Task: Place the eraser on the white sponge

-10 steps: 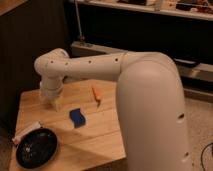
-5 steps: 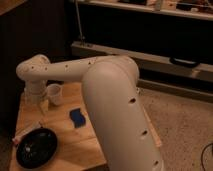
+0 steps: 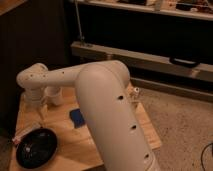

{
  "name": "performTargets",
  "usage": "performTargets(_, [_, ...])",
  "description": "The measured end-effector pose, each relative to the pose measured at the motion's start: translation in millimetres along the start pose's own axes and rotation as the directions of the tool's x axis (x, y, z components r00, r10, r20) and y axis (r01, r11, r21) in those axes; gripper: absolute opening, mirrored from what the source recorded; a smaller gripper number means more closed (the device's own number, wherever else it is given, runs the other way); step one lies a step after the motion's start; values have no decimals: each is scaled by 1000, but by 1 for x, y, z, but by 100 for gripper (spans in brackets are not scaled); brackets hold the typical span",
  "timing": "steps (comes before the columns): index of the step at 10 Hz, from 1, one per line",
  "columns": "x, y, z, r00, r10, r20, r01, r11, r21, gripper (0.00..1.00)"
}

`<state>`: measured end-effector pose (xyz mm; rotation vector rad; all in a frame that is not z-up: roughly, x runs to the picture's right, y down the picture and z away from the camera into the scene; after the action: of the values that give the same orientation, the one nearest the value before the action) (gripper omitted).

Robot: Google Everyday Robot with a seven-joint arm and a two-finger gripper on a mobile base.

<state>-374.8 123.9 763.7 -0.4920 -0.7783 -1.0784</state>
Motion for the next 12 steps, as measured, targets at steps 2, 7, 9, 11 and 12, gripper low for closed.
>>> performTargets(2, [6,8,12,999,-9,47,8,1000,20,61])
performTargets(7, [2,12,48,984,-52,168,50,999,13,61])
performTargets(9, [-2,15,57,980,-51,192,52,999,0,61])
performTargets(11, [-4,18,66,977,-40,210,45,999,-19,61])
performTargets(12, [-4,21,70,975,-20,221,29,999,-37,61])
